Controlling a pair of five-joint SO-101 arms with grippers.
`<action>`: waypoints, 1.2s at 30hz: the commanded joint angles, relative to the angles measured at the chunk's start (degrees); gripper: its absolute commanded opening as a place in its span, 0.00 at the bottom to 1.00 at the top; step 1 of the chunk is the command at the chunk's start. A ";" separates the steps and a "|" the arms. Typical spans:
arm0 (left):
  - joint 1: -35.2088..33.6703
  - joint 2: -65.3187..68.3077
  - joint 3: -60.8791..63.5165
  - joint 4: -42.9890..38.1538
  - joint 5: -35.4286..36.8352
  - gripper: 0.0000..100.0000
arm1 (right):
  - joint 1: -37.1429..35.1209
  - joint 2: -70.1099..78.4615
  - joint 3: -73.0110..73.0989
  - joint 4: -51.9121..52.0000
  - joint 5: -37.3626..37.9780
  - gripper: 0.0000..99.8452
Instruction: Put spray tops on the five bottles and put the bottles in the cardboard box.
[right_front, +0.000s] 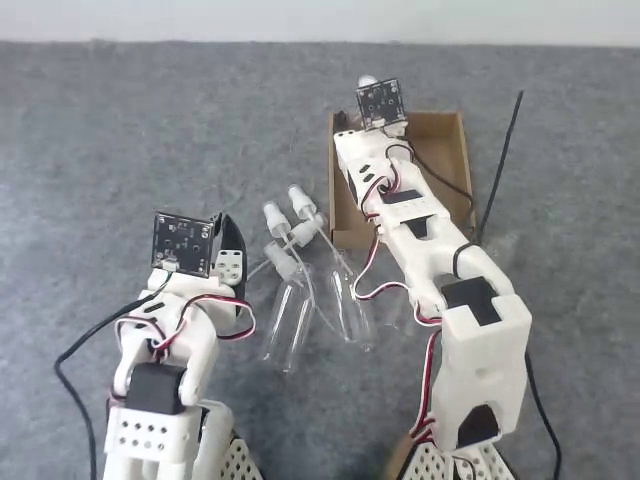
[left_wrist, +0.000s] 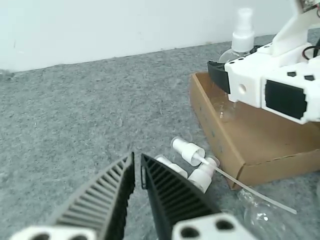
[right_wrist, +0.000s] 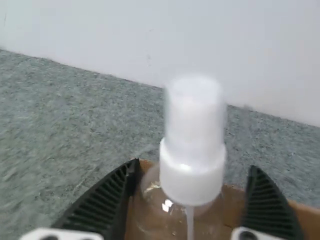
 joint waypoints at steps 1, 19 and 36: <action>0.09 -0.79 -0.40 -1.41 -0.53 0.01 | -0.48 -1.63 -1.76 -0.84 2.29 0.30; 0.18 -0.79 1.27 -4.04 -0.53 0.01 | -0.48 -16.75 -2.81 6.46 2.20 0.30; -0.09 -0.79 1.45 -4.57 -0.53 0.01 | 7.78 -53.67 -2.29 61.41 2.11 0.30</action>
